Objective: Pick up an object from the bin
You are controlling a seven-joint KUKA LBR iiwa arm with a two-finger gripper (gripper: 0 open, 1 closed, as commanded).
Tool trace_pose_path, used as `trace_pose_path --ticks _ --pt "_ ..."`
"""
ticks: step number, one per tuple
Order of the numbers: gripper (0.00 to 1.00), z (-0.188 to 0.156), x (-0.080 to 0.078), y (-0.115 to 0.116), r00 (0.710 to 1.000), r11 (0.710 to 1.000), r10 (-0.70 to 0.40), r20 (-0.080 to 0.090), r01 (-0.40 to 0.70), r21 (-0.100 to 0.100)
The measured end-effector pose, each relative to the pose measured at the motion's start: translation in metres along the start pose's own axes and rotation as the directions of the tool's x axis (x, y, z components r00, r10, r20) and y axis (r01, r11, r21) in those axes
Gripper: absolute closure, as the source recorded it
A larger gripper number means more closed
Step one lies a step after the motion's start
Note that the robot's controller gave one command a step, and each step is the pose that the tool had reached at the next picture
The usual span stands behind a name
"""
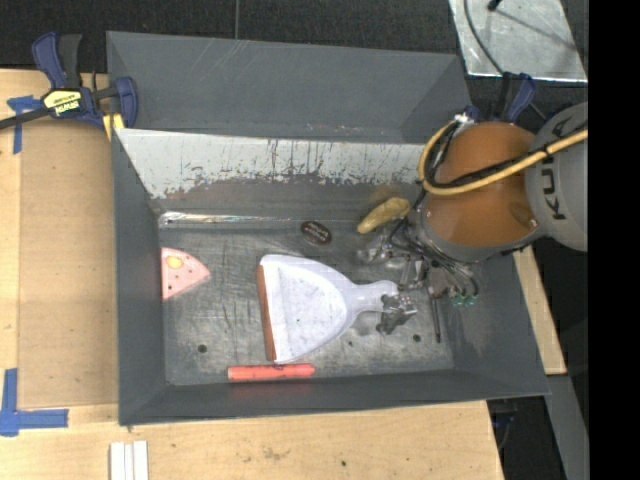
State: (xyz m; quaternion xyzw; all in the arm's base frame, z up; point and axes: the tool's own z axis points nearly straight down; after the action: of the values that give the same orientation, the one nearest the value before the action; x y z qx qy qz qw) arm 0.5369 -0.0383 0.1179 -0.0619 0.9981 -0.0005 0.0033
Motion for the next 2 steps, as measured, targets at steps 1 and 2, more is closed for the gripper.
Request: trace_pose_path --ticks 1,2 --pt "0.0 0.044 0.004 -0.006 0.996 0.996 -0.084 -0.002 0.084 0.0" --pt "1.0 0.042 -0.002 0.005 1.0 1.0 0.007 0.015 -0.007 0.004"
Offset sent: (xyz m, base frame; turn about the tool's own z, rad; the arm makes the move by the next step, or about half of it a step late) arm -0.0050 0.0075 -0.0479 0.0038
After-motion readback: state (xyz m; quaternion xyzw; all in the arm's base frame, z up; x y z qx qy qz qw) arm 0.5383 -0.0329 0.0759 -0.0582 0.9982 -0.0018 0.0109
